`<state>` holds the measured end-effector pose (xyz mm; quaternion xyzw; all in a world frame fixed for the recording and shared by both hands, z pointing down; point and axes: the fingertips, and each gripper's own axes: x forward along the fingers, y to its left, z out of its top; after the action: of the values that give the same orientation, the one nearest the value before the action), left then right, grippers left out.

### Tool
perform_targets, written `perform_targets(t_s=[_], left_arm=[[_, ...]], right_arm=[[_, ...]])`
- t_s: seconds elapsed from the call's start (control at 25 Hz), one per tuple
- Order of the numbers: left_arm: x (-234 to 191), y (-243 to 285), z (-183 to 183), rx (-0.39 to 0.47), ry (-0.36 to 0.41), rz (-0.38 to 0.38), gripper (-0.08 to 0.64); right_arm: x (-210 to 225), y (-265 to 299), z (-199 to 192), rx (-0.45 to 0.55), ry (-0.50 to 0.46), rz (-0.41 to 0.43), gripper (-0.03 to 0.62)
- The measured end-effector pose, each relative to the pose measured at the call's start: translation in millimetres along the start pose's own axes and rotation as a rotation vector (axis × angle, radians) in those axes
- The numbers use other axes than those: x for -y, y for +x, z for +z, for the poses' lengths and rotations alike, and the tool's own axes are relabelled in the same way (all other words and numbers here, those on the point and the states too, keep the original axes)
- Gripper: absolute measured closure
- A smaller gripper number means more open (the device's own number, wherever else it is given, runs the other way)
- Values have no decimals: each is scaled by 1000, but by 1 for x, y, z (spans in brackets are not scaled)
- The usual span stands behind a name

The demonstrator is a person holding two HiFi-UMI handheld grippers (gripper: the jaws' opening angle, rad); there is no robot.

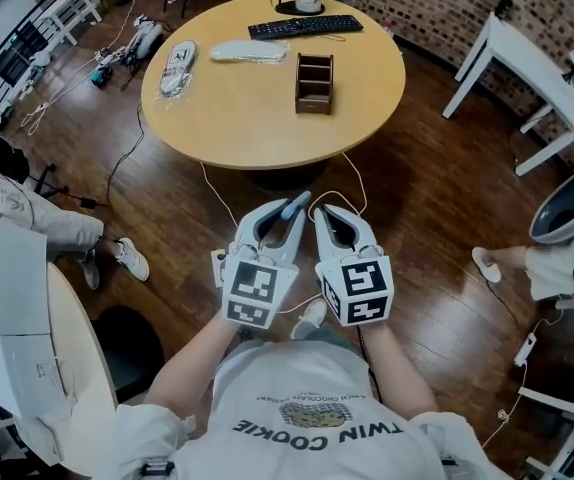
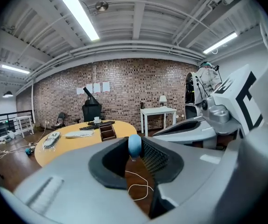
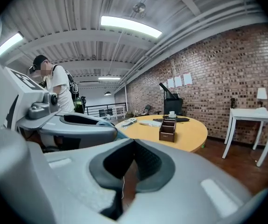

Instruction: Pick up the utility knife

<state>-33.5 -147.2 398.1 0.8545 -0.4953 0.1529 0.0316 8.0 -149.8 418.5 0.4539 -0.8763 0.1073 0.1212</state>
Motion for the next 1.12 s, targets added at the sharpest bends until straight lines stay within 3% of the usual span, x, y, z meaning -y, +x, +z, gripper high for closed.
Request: perform_targets(t_s=[0.56, 1.12], left_arm=[[22, -128, -32, 46, -58, -37, 486], [32, -198, -49, 67, -79, -67, 486]], right_arm=[[-117, -76, -25, 10, 17, -57, 591], [-173, -119, -36, 31, 36, -128, 591]])
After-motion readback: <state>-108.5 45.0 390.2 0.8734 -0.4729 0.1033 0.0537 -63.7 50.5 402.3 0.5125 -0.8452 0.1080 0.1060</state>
